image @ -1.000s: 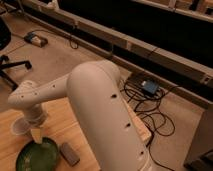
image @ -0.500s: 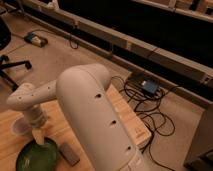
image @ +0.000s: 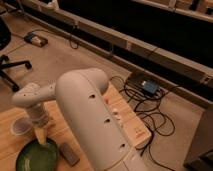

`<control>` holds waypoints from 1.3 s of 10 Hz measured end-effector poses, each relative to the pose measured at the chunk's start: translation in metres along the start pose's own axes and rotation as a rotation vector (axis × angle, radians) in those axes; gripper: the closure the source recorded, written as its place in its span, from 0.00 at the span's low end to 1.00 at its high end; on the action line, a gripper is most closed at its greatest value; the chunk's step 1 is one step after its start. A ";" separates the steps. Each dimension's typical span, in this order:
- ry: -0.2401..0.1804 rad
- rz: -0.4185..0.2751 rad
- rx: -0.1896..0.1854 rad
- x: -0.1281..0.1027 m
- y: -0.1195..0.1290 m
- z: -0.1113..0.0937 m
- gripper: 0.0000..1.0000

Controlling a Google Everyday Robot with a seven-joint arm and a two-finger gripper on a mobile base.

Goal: Pick up the ceramic bowl

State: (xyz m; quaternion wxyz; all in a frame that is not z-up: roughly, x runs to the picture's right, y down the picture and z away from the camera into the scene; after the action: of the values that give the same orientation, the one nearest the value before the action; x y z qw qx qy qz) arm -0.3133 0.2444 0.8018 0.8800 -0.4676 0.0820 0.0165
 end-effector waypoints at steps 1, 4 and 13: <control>0.007 0.002 -0.011 0.001 -0.002 0.002 0.35; 0.020 -0.007 -0.024 -0.002 0.000 0.003 0.65; -0.042 -0.005 0.052 0.006 -0.007 -0.023 1.00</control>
State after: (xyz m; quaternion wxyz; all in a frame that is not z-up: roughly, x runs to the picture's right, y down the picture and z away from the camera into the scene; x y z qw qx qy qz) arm -0.3094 0.2214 0.7937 0.8934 -0.4443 0.0628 0.0219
